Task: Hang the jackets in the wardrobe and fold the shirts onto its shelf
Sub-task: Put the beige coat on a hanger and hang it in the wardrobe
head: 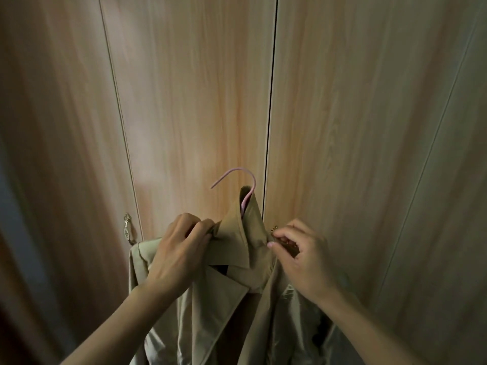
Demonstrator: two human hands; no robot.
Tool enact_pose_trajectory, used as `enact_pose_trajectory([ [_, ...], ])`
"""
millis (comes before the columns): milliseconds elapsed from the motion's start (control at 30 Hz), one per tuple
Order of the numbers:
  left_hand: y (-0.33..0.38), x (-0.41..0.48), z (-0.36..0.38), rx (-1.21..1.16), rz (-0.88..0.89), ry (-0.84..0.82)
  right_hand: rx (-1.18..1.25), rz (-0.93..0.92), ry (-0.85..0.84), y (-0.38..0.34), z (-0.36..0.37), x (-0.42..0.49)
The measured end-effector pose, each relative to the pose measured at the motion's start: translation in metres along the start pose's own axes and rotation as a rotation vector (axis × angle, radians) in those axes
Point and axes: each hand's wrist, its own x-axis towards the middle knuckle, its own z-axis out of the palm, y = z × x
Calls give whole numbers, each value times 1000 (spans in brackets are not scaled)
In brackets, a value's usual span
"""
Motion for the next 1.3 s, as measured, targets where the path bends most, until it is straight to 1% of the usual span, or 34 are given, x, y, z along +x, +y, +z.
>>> enact_pose_trajectory([
  [167, -27, -3, 14, -45, 13, 0, 31, 49, -67, 8, 20, 8],
  [267, -47, -10, 23, -94, 4, -2, 29, 77, -144, 12, 30, 13],
  [333, -60, -16, 30, -129, -19, -22, 49, 131, -192, 16, 35, 18],
  [400, -68, -22, 36, -159, -48, -48, 40, 218, -186, 22, 39, 22],
  [500, -77, -30, 45, -195, -34, -77, -83, 338, -139, 45, 48, 27],
  [633, -90, -41, 58, -259, -31, -114, -283, 470, -253, 95, 66, 27],
  [767, -99, -51, 68, -321, -74, -108, -340, 569, -322, 128, 95, 25],
  [867, -105, -59, 73, -363, -116, -106, -321, 627, -373, 136, 113, 26],
  [1067, -113, -67, 76, -395, -146, -119, -321, 624, -439, 141, 127, 33],
  [1200, -118, -68, 75, -385, -168, -107, -297, 642, -351, 144, 128, 39],
  [1300, -120, -68, 72, -361, -162, -100, -279, 588, -313, 140, 128, 35],
])
